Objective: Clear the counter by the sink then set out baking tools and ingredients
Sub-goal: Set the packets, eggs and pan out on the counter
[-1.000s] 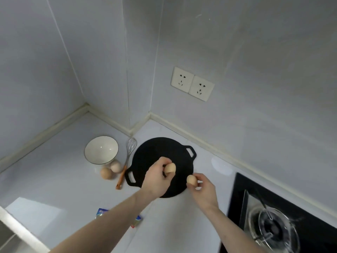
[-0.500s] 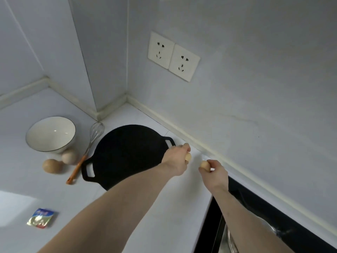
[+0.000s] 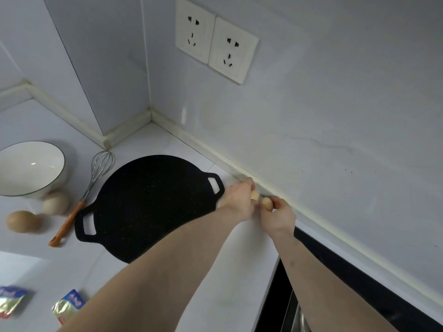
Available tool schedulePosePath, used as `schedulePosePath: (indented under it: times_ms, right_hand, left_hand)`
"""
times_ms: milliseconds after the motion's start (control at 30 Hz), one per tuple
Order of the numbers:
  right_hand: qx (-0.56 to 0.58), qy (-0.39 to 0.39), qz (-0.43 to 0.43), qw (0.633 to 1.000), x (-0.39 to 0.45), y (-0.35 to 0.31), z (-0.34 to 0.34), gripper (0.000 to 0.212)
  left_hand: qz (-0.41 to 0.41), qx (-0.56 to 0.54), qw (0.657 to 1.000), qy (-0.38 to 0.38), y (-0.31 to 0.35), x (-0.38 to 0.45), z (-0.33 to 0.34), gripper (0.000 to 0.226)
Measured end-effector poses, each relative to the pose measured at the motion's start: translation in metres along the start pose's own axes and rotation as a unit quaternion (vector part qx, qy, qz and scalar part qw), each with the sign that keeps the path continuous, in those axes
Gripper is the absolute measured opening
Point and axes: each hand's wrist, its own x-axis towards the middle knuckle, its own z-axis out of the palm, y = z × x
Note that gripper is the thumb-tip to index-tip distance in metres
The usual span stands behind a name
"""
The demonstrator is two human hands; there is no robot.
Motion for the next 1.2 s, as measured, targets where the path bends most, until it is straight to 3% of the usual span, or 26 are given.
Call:
schedulePosePath:
  times_ms: [167,300,433,700,867,967,1200]
  right_hand:
    - [-0.001,0.012,-0.014,1.000,-0.001,-0.003,-0.002,0.008]
    - [-0.005,0.015,-0.009,1.000,-0.005,-0.004,-0.004,0.032]
    - [-0.007,0.017,-0.019,1.000,-0.007,-0.001,-0.004,0.038]
    - [0.013,0.009,-0.021,1.000,-0.018,-0.009,-0.014,0.038]
    - [0.036,0.040,-0.100,0.994,-0.066,-0.026,-0.011,0.028]
    - [0.027,-0.019,-0.149,0.988,-0.107,-0.041,0.006,0.035]
    - [-0.035,-0.190,-0.254,0.948,-0.195,-0.092,0.085,0.039]
  left_hand:
    - [0.004,-0.013,1.000,-0.009,0.001,-0.005,-0.006,0.024]
    - [0.007,-0.017,1.000,-0.025,-0.002,-0.008,-0.010,0.033]
    - [0.005,-0.017,0.999,-0.031,-0.004,-0.008,-0.010,0.038]
    - [0.027,-0.030,0.998,-0.042,0.000,-0.022,-0.021,0.056]
    - [0.076,-0.077,0.994,0.012,-0.019,-0.079,-0.059,0.052]
    - [0.102,-0.061,0.991,0.056,-0.059,-0.131,-0.101,0.049]
    - [0.005,0.018,0.987,0.158,-0.196,-0.245,-0.179,0.039]
